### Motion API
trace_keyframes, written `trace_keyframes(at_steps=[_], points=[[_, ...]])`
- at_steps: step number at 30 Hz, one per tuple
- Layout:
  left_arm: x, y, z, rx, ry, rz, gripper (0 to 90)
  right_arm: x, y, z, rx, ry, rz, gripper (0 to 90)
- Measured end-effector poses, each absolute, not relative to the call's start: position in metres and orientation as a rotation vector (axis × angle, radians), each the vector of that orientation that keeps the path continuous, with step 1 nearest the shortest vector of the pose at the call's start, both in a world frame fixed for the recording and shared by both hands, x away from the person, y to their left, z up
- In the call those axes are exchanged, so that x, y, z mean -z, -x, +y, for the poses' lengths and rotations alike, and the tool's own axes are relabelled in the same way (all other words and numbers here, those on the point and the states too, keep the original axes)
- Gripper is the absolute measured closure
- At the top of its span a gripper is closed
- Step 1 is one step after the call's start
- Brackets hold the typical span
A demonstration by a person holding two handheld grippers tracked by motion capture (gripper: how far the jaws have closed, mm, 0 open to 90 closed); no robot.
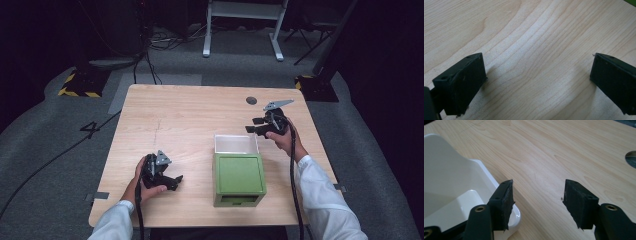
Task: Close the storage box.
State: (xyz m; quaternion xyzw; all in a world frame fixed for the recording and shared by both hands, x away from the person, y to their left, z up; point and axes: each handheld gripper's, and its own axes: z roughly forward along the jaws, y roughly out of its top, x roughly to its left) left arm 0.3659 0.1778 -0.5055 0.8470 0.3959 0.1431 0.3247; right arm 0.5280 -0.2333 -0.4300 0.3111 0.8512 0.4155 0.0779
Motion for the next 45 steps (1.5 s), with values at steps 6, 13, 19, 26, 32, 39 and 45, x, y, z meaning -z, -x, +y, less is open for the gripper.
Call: trace_keyframes(at_steps=[6,13,19,26,32,39,45], points=[[0.506,-0.366,0.178,-0.375,-2.221,1.037,0.4,0.43,-0.519,-0.234,-1.266,-0.906,2.582,45.4],[0.506,-0.366,0.178,-0.378,-2.22,1.039,0.4,0.428,-0.507,-0.237,-1.248,-0.881,2.603,45.7],[0.505,-0.365,0.178,-0.381,-2.223,1.038,0.4,0.426,-0.499,-0.24,-1.234,-0.853,2.612,45.4],[0.506,-0.362,0.173,-0.372,-2.229,1.016,0.4,0.423,-0.482,-0.239,-1.249,-0.866,2.583,43.9],[0.506,-0.362,0.173,-0.364,-2.23,1.015,0.4,0.422,-0.471,-0.233,-1.249,-0.808,2.619,43.5],[0.506,-0.362,0.173,-0.364,-2.23,1.015,0.4,0.418,-0.457,-0.233,-1.206,-0.759,2.621,43.7],[0.505,-0.362,0.173,-0.364,-2.232,1.014,0.4,0.416,-0.446,-0.233,-1.198,-0.699,2.646,43.2]])
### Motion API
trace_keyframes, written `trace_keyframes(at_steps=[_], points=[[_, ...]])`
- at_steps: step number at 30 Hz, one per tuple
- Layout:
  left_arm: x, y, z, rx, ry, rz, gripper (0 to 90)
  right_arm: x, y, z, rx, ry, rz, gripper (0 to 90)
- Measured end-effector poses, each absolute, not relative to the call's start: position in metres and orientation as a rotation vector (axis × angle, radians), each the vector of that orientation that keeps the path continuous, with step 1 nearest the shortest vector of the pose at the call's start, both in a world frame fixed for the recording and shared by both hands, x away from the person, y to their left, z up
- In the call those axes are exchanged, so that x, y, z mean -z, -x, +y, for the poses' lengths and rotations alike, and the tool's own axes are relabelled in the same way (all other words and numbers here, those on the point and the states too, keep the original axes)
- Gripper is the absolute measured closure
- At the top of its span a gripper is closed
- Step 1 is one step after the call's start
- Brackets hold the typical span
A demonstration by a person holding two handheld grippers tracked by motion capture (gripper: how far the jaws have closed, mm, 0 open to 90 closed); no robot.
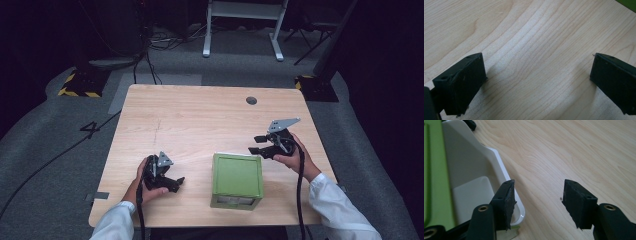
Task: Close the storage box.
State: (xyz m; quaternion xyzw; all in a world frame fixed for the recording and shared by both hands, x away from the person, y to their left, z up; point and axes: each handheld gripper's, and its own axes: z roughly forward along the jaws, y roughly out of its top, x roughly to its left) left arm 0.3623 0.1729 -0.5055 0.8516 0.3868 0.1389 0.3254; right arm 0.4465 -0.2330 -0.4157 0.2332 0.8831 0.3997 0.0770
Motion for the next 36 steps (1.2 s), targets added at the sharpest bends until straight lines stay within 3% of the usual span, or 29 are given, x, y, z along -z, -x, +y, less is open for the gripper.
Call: trace_keyframes(at_steps=[7,24,36], points=[[0.506,-0.363,0.173,-0.362,-2.232,1.011,0.3,0.415,-0.439,-0.235,-1.204,-0.641,2.677,43.8],[0.506,-0.363,0.173,-0.36,-2.23,1.012,0.3,0.41,-0.435,-0.235,-1.13,-0.583,2.64,27.9],[0.506,-0.363,0.173,-0.36,-2.23,1.011,0.3,0.396,-0.428,-0.243,-1.1,-0.555,2.574,25.0]])
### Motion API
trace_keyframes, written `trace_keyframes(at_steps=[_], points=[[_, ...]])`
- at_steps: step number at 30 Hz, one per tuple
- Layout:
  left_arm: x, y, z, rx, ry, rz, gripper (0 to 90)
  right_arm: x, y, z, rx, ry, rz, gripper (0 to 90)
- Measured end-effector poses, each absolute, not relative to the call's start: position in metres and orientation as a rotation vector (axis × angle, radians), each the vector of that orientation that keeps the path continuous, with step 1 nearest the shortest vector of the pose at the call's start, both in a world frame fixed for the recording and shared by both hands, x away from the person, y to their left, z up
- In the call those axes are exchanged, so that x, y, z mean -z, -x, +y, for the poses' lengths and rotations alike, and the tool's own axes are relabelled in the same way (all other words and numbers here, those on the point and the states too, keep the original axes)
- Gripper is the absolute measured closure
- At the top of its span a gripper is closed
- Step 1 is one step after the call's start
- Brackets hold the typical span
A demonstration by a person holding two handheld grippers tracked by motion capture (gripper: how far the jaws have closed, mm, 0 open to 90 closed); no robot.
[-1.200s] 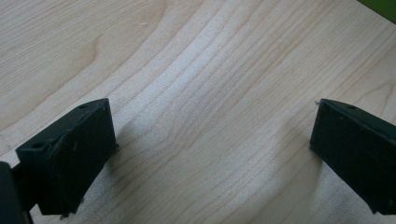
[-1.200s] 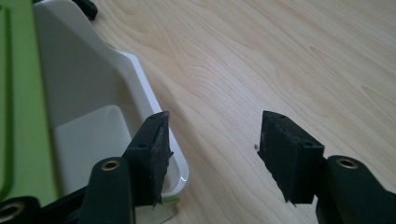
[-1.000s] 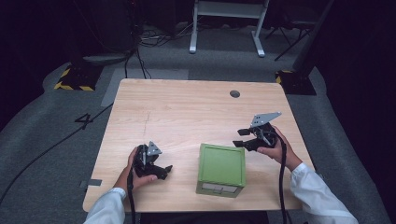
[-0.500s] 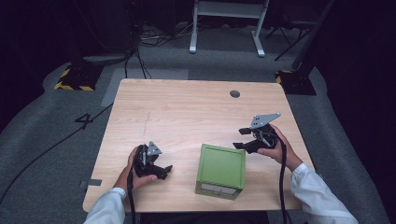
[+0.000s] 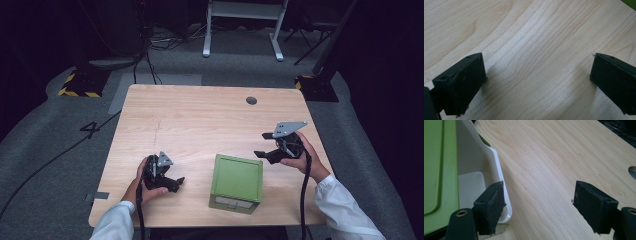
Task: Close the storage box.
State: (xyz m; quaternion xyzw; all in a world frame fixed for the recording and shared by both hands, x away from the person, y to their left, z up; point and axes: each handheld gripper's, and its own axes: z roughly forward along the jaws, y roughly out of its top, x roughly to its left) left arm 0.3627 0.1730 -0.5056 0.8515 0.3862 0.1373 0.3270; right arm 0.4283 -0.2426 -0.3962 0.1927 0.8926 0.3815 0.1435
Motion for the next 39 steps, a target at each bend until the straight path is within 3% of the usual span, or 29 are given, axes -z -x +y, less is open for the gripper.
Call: trace_keyframes(at_steps=[22,39], points=[[0.506,-0.363,0.173,-0.359,-2.231,1.008,0.3,0.392,-0.409,-0.275,-0.974,-0.589,2.466,22.4],[0.506,-0.364,0.173,-0.354,-2.236,1.001,0.1,0.418,-0.4,-0.303,-0.84,-0.65,2.448,19.4]])
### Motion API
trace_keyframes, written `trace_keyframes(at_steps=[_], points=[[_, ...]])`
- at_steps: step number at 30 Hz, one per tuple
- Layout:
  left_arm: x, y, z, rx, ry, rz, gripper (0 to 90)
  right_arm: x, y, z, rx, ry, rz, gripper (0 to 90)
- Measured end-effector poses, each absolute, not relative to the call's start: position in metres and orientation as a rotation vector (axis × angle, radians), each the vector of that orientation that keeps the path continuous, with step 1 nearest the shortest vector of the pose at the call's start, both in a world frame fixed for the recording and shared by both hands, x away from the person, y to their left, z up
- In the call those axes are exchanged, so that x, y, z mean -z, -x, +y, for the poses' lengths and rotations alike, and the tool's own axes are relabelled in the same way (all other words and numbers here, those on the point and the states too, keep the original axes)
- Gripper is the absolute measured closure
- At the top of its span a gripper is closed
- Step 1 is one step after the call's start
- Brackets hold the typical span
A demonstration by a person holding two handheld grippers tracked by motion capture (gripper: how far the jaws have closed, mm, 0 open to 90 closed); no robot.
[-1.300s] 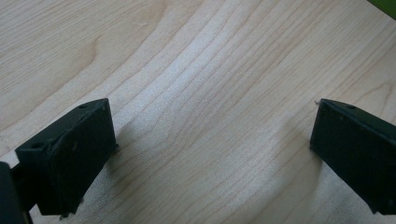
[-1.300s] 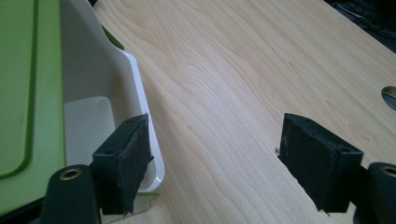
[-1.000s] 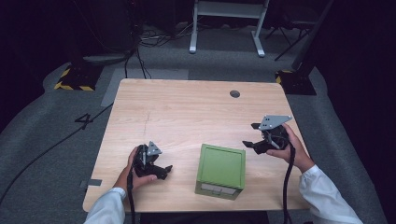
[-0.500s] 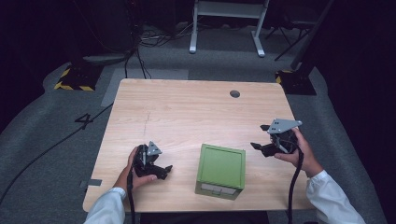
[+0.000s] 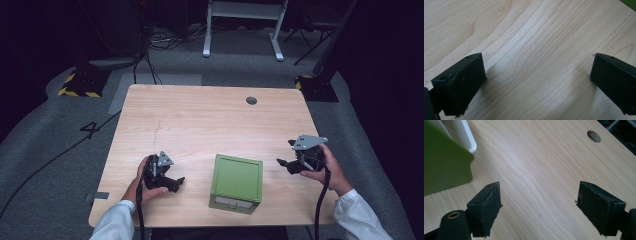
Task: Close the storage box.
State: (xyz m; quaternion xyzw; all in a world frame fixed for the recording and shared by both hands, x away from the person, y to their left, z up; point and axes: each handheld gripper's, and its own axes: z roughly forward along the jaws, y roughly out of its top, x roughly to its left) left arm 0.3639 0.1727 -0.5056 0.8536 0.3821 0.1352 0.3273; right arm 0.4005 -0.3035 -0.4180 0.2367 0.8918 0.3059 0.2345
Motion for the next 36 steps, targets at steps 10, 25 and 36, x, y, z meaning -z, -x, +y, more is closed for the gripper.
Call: trace_keyframes(at_steps=[10,25,36], points=[[0.506,-0.364,0.173,-0.354,-2.235,1.001,0.1,0.442,-0.395,-0.328,-0.805,-0.729,2.445,19.4],[0.506,-0.364,0.173,-0.354,-2.235,1.001,0.1,0.482,-0.378,-0.381,-0.795,-0.901,2.415,18.9],[0.506,-0.364,0.173,-0.356,-2.236,0.999,0.1,0.502,-0.364,-0.415,-1.007,-1.086,2.348,17.5]])
